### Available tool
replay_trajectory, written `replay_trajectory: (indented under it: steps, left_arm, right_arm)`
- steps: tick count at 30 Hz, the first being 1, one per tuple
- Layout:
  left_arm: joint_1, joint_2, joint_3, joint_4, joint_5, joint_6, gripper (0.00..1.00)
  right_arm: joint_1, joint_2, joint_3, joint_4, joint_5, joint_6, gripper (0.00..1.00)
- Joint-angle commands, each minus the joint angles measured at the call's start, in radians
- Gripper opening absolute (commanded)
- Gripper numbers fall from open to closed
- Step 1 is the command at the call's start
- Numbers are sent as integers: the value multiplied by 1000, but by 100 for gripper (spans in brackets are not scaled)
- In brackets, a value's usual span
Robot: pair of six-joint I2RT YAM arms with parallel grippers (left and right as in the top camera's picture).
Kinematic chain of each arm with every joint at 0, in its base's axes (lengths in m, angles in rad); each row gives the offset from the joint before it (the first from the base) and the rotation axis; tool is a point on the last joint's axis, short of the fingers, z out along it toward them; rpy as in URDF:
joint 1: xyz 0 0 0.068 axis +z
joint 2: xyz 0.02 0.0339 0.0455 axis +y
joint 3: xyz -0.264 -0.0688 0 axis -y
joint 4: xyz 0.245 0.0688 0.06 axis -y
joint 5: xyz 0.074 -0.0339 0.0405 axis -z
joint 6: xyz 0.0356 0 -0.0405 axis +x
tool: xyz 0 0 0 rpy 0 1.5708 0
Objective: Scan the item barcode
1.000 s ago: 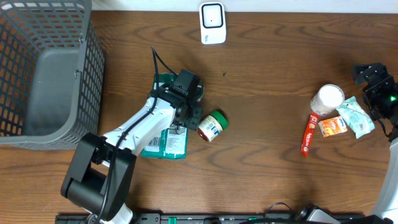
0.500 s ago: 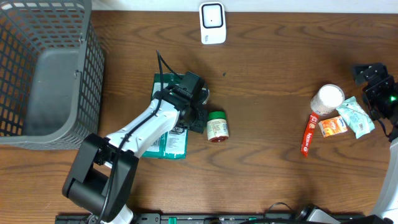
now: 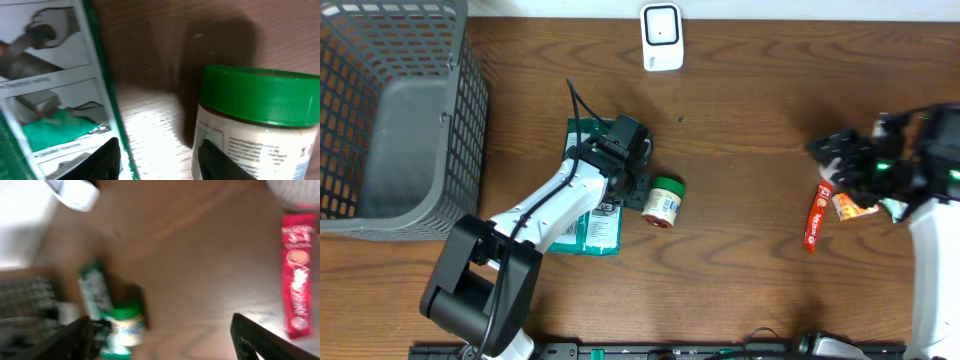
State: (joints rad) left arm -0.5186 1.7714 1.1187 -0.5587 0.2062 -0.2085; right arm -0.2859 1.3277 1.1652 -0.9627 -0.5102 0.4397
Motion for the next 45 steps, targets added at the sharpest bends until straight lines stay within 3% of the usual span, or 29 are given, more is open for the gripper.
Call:
replay_trajectory:
  steps: [1, 11, 18, 38, 45]
  left_arm:
    - [4, 8, -5, -7, -34, -23, 48]
    - [5, 8, -5, -7, -35, -23, 49]
    - [18, 7, -5, -9, -35, -24, 49]
    - [71, 8, -5, -31, -35, -26, 53]
    - [71, 8, -5, -38, -35, -26, 53]
  right_arm:
    - [120, -5, 10, -14, 266, 19, 85]
    - [496, 54, 10, 72, 204, 61, 85]
    - [667, 160, 10, 142, 280, 193, 97]
    - [813, 500, 10, 406, 223, 368, 97]
    - [844, 545, 10, 425, 335, 372, 95]
